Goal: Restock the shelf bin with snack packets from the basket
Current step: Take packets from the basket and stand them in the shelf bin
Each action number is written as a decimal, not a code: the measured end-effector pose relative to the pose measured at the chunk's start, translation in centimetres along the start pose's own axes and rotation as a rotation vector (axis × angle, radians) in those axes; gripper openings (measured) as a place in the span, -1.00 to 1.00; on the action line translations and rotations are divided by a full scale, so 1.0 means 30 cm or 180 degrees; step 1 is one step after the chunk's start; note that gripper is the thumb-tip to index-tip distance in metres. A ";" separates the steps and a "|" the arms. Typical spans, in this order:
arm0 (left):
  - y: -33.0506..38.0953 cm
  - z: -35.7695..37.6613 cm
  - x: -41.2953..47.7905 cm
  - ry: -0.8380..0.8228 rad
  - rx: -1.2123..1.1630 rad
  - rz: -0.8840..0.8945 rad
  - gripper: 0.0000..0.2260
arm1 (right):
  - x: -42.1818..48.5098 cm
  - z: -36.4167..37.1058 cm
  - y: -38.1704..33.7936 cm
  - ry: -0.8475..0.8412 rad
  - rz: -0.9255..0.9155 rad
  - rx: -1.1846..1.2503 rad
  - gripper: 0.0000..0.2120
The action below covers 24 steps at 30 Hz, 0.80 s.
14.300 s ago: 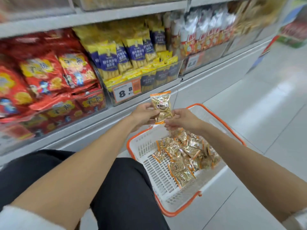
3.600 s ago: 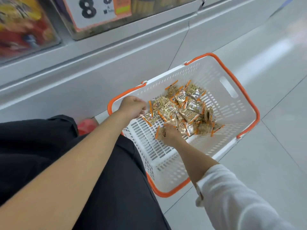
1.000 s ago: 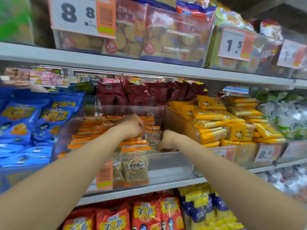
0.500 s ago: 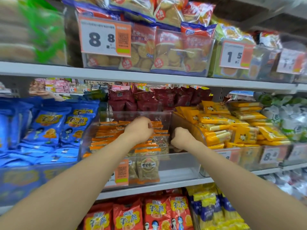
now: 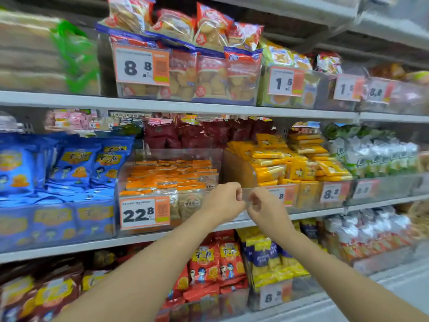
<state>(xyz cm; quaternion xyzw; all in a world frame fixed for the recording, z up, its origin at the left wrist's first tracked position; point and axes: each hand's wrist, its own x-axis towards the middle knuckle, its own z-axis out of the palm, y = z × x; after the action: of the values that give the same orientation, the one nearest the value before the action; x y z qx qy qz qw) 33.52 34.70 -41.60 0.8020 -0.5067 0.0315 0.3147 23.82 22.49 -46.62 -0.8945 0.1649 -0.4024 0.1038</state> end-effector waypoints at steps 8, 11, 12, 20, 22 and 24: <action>0.086 0.338 -0.109 -0.0775 -0.0131 -0.0165 -0.86 | -0.356 -0.048 0.207 -0.0638 0.0691 -0.0058 -0.90; 0.115 0.486 -0.158 -0.1081 -0.0186 -0.0134 -0.82 | -0.505 -0.054 0.287 -0.0823 0.1065 0.0023 -0.89; 0.122 0.537 -0.173 -0.1190 -0.0195 -0.0130 -0.81 | -0.554 -0.057 0.315 -0.0843 0.1193 0.0088 -0.90; 0.134 0.968 -0.326 -0.1988 -0.0430 -0.0384 -0.76 | -0.958 -0.025 0.546 -0.1157 0.1966 0.0188 -0.88; 0.121 1.071 -0.377 -0.2169 -0.0500 -0.0552 -0.74 | -1.066 0.001 0.597 -0.1313 0.2233 0.0229 -0.88; 0.101 1.164 -0.428 -0.2335 -0.0578 -0.0671 -0.77 | -1.183 0.039 0.654 -0.1537 0.2546 0.0227 -0.88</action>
<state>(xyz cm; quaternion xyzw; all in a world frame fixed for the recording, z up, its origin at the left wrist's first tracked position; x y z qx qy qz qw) 15.41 25.28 -72.84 0.7766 -0.5011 -0.3347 0.1839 -1.52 17.85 -77.97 -0.8246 0.4540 -0.1166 0.3168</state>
